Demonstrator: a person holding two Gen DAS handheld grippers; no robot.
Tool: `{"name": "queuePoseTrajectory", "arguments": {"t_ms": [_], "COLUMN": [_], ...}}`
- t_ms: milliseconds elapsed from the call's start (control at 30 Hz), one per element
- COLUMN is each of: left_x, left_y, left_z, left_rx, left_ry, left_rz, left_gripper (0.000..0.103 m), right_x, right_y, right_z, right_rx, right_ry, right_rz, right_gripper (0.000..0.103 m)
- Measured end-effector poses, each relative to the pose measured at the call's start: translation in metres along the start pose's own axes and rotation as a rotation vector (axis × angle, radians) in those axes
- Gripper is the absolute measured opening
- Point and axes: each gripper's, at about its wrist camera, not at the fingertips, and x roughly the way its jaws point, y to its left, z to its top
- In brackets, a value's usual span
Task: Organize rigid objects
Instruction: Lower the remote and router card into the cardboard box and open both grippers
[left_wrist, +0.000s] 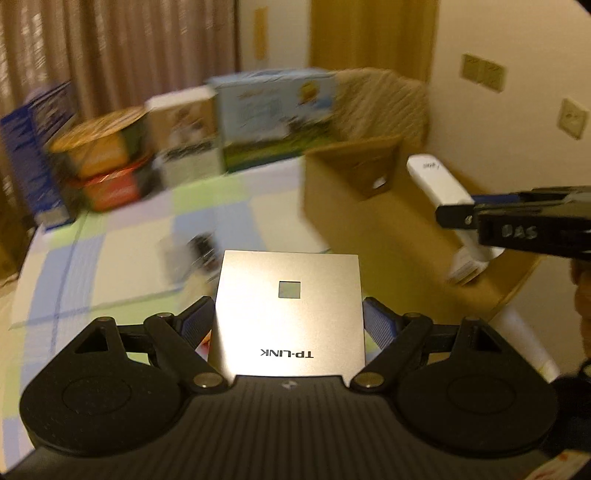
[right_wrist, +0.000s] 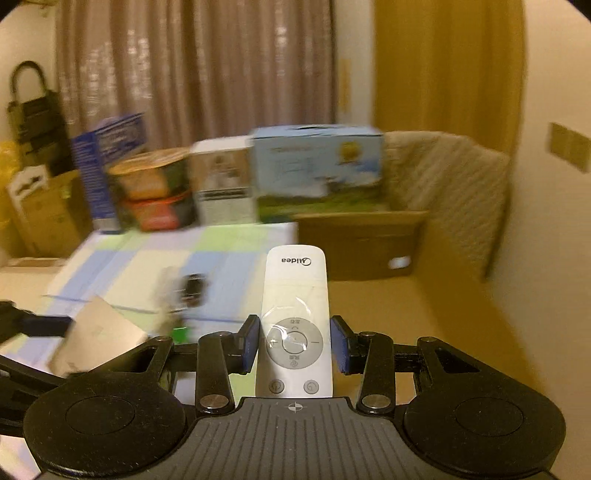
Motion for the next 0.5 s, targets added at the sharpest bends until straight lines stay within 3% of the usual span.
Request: {"name": "queuePoseTrajectory", "arguments": {"t_ms": [267,500], "left_x": [0.037,0.084], "left_y": [-0.078,-0.117], "left_z": [0.053,0.07], "left_rx": [0.07,0.153], "left_ry": [-0.022,0.007], "left_rz": [-0.142,-0.167], "left_gripper": [0.083,0.083], "right_x": [0.005,0.016], "right_y": [-0.095,-0.137], "right_z": [-0.001,-0.012], "right_rx": [0.081,0.116], "right_ry": [0.052,0.068], "right_rz": [-0.094,-0.097], "right_gripper": [0.038,0.038]}}
